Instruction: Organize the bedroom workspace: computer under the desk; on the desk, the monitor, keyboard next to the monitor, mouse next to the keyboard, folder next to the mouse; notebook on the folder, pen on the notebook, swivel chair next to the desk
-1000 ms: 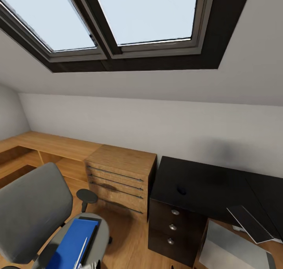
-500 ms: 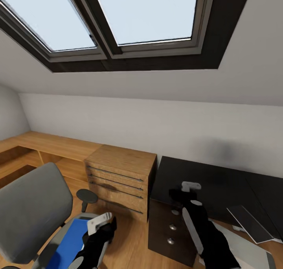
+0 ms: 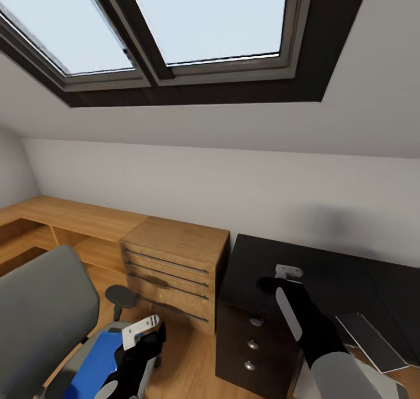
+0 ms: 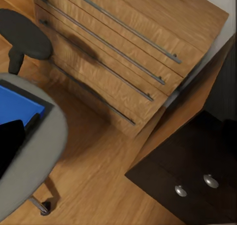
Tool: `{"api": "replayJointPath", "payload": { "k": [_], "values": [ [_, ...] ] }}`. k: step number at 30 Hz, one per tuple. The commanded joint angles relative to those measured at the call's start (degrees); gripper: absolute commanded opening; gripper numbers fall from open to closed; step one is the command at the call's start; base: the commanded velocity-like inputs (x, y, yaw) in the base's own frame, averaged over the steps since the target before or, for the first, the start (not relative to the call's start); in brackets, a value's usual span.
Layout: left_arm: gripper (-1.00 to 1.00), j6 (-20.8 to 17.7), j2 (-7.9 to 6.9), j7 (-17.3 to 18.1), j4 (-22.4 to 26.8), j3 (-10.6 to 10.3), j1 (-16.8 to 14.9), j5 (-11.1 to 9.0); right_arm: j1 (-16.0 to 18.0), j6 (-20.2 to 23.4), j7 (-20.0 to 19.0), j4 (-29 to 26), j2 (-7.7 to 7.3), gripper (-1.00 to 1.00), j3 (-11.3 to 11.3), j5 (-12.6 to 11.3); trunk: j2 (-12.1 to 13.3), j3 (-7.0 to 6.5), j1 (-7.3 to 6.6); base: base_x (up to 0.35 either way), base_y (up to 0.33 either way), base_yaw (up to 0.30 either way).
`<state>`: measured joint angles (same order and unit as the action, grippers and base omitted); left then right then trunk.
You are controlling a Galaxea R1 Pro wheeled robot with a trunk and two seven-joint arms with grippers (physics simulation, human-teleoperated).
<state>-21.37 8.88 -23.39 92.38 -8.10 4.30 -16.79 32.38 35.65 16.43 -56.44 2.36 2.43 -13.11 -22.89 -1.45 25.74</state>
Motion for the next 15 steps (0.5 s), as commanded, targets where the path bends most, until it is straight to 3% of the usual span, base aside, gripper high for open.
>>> {"api": "replayJointPath", "payload": {
  "k": [1,6,11,15],
  "values": [
    [1.0,-0.2,0.0,-0.4,0.1,-0.1,0.0,-0.5,0.0,0.1,0.5,0.0,-0.05,1.0,0.2,-0.6,0.0,0.01,0.05,0.244,-0.242,0.0],
    [1.0,-0.2,0.0,-0.4,0.1,-0.1,0.0,-0.6,0.0,0.1,0.5,0.0,-0.07,1.0,0.2,-0.6,0.0,0.01,0.05,0.241,-0.249,0.0],
    [1.0,-0.2,0.0,-0.4,0.0,-0.1,0.0,-0.6,0.0,0.1,-0.4,0.3,-0.07,1.0,4.2,-0.5,0.0,0.01,0.05,0.141,-0.248,0.0],
    [1.0,-0.2,0.0,-0.4,0.0,-0.1,0.0,-0.7,0.0,-0.1,-0.5,0.3,-0.01,1.0,5.7,-0.6,0.0,0.01,0.05,0.037,-0.075,0.0]
  ]
}}
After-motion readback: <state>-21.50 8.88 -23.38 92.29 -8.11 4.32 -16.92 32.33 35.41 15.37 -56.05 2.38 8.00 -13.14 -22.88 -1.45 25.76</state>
